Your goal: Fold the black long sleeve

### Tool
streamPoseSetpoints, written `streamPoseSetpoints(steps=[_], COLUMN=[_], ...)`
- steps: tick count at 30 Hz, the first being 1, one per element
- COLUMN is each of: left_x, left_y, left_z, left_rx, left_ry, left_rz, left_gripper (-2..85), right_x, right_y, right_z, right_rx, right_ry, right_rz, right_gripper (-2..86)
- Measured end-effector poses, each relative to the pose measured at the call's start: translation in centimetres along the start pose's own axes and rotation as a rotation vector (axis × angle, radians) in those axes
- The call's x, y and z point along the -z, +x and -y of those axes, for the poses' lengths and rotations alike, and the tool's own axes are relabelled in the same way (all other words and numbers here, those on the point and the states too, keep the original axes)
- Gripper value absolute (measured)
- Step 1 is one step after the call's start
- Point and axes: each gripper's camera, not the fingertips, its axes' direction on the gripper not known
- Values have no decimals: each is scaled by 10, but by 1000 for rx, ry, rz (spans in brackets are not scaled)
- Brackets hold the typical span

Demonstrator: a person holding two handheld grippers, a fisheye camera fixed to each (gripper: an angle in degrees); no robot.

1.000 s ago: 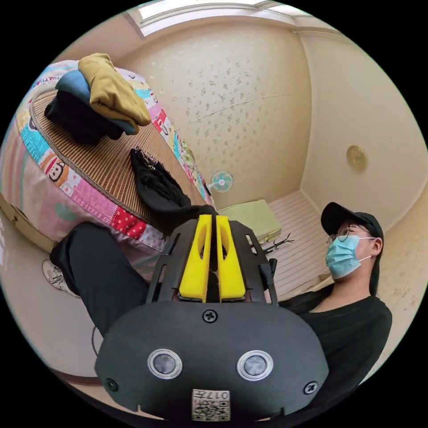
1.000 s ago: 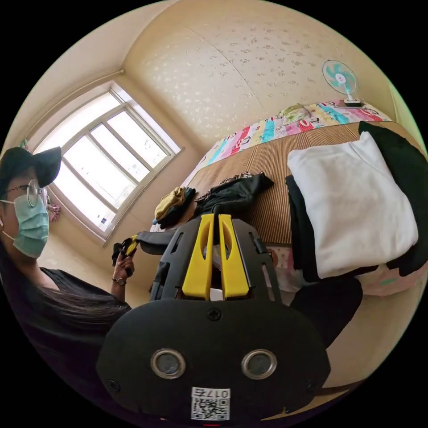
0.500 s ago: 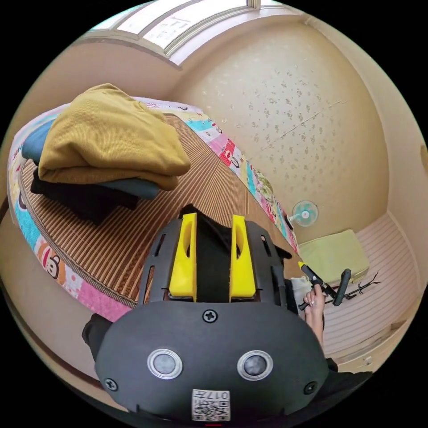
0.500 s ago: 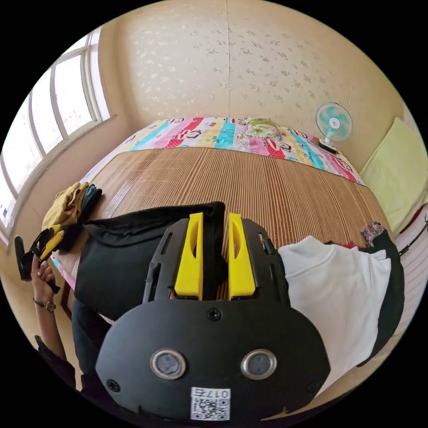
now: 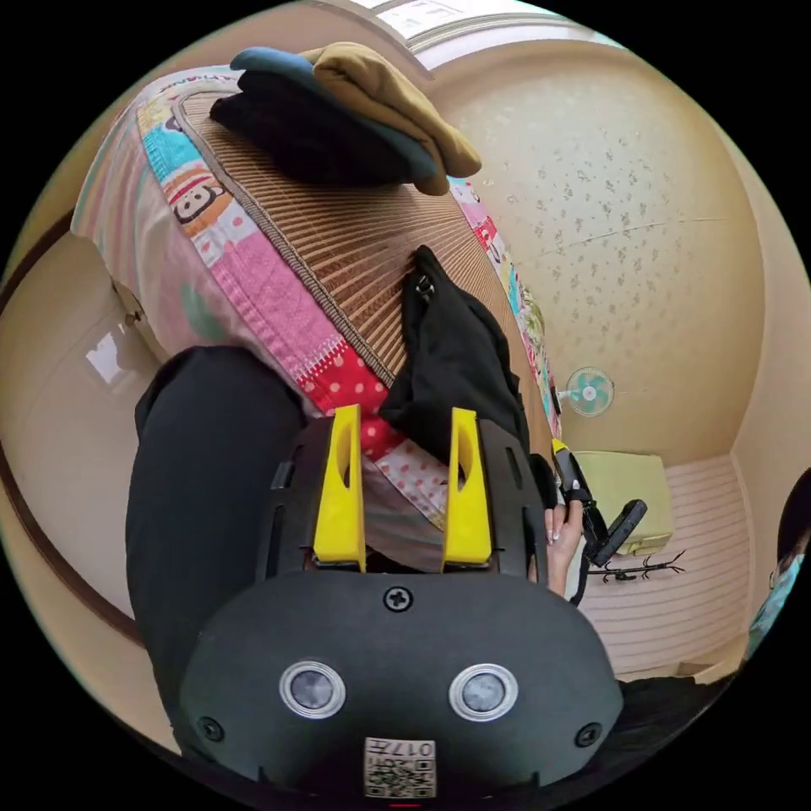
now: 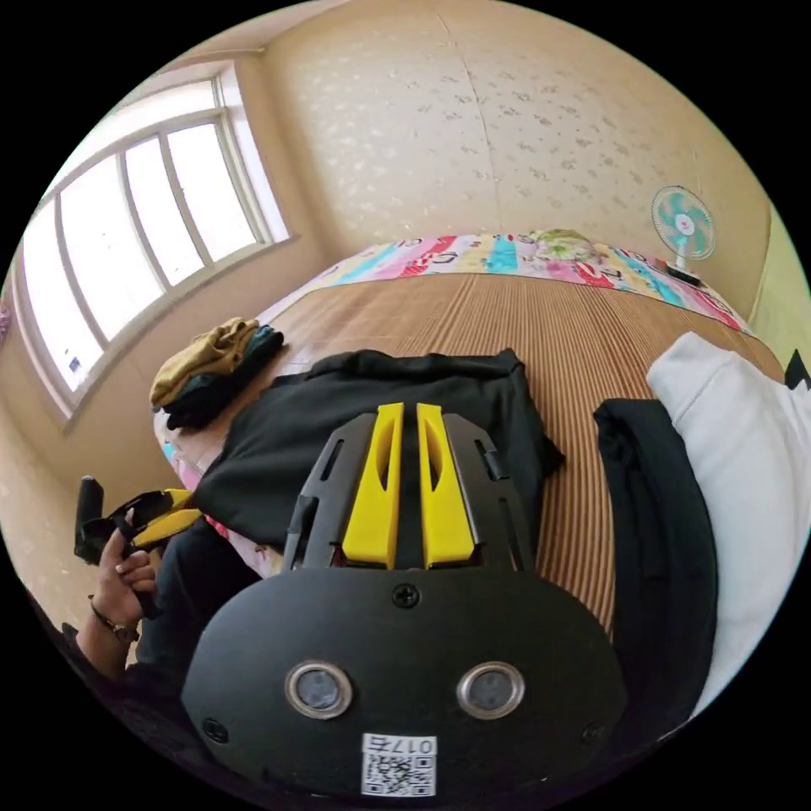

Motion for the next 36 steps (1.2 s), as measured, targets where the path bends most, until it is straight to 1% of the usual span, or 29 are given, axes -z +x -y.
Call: streamPoseSetpoints(steps=[1,3,4,5,6,7,8,9,11,12,14,15,17,19,21,23,24,25,26,27,28,29,30,31,32,33,34,35,36], left_x=[-5,-8,-7,-4,-4,-7,-17,-24,-62,-74,-128,-143,-201,-226,-219,-178,-167,-148,-136,-132,-132,-141,-149,-165,-171,-176,-185,-189,-189], left_y=[2,12,26,49,62,94,129,146,214,230,283,293,317,318,308,285,278,262,241,230,209,190,181,167,158,154,149,146,147], left_z=[-2,-1,3,8,12,20,28,31,28,23,-7,-17,-62,-91,-107,-112,-110,-104,-95,-89,-80,-72,-69,-65,-63,-63,-64,-65,-67], left_rx=[18,39,30,-24,-66,-177,-292,-343,-543,-595,-771,-803,-894,-920,-916,-908,-888,-813,-704,-644,-538,-457,-420,-369,-340,-314,-272,-241,-235], left_ry=[39,81,98,138,158,178,153,131,32,1,-161,-210,-424,-515,-462,-261,-214,-142,-109,-108,-133,-201,-250,-350,-396,-429,-499,-574,-606], left_rz=[-38,-105,-120,-120,-122,-140,-184,-207,-280,-291,-327,-333,-302,-233,-191,-137,-109,-50,-1,24,69,96,101,75,1,-33,-95,-163,-207], left_gripper=[101,46,22,14,12,7,5,4,2,2,4,6,16,36,62,79,80,82,85,87,99,109,112,112,104,90,61,50,44], right_x=[-13,-53,-84,-77,-72,-65,-55,-47,-5,6,46,54,78,86,90,93,93,94,95,95,95,93,92,91,91,91,90,89,87], right_y=[-4,-9,-8,-8,-7,-3,4,8,33,41,71,78,110,136,161,193,200,212,222,225,232,239,241,245,249,252,256,262,264], right_z=[-3,-9,-15,-20,-21,-22,-23,-24,-31,-34,-49,-54,-76,-92,-109,-128,-131,-137,-141,-142,-143,-143,-142,-142,-143,-144,-146,-150,-152], right_rx=[34,66,38,24,15,-13,-46,-63,-129,-148,-208,-220,-282,-335,-394,-481,-499,-531,-548,-550,-558,-574,-580,-593,-620,-638,-682,-734,-762], right_ry=[-17,-183,-360,-286,-271,-296,-308,-300,-223,-207,-178,-175,-187,-217,-240,-259,-261,-254,-229,-214,-191,-183,-181,-172,-161,-155,-146,-136,-132], right_rz=[51,28,-19,-37,-35,4,56,86,183,193,191,180,129,122,124,167,186,225,260,278,324,384,414,459,478,483,504,539,558], right_gripper=[17,11,9,8,7,6,6,5,5,5,5,5,6,7,9,15,18,24,34,42,59,82,94,111,126,131,142,154,159])
